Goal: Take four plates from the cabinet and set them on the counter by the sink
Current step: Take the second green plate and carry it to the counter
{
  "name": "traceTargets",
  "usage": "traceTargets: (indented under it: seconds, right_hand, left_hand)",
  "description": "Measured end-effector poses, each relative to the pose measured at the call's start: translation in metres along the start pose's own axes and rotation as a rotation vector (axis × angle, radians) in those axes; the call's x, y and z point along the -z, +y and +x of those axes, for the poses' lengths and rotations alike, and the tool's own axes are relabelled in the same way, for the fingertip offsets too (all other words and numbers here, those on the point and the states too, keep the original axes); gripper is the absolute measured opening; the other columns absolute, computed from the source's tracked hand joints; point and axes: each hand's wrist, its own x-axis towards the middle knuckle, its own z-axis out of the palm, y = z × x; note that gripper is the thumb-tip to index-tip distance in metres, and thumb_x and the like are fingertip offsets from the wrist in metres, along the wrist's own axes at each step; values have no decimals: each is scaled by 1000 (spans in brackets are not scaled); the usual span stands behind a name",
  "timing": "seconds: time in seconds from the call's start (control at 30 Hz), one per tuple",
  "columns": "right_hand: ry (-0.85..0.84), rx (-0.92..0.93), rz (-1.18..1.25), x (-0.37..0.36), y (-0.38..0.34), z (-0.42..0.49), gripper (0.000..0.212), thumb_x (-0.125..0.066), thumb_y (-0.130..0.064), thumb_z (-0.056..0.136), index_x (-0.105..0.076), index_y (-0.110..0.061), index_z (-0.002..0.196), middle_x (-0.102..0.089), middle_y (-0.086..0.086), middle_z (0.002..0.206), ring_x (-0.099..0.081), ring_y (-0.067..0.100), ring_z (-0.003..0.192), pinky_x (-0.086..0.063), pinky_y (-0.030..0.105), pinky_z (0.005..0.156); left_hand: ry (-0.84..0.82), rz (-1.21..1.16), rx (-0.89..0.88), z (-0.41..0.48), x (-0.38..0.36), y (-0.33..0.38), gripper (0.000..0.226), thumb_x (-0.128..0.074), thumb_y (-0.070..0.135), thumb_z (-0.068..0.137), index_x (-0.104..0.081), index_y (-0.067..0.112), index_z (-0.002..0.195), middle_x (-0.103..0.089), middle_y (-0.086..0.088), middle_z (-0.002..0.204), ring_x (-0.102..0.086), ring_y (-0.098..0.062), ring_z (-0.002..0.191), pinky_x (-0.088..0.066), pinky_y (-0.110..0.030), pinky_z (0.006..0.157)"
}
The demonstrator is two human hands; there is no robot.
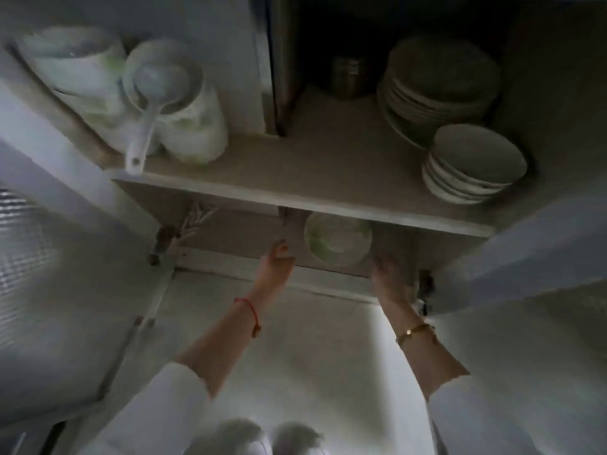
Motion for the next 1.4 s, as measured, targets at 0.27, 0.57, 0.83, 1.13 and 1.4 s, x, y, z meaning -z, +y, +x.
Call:
traceTargets:
  seconds: [0.27,0.57,0.83,1.13,1.4]
  right_hand:
    - [149,224,-229,-50,51,139,34,-46,-8,98,-58,7,126,-63,27,124,-53,41,120,-39,37,102]
    - [255,299,-345,-68,65,195,39,-50,-5,94,-54,5,133,-53,23,139,-44,39,129,-29,36,110]
    - [251,239,-252,-70,71,201,39,-56,4,83,-60,6,122,-62,26,125,-53,38,122,-39,37,104]
    - [255,180,-56,-75,63,132,28,-55,10,79,-59,11,106,-62,27,111,-61,40,101,-45,33,79]
    - [101,176,-29,-52,1,-25,30,-54,8,81,-49,-16,99,-60,19,106,-60,32,94,-40,23,75]
  left_hand:
    - [-4,291,-148,150,-56,-59,58,-60,15,94,-39,5,147,-49,-16,147,-56,-32,127,-48,-39,104]
    - [-12,420,-320,215,-74,-72,12,-66,18,84,-66,9,91,-67,-12,94,-66,-34,101,-45,-24,68]
    - [-25,290,-392,214,-77,-81,29,-70,6,79,-74,12,107,-76,-6,106,-70,-24,100,-59,-32,82]
    - [-38,31,-253,129,-25,-83,52,-72,1,65,-68,50,81,-74,11,92,-72,-24,97,-60,-41,86]
    - [65,60,-133,-24,63,-42,59,-76,-6,72,-59,18,123,-65,3,106,-65,-12,80,-55,-17,58]
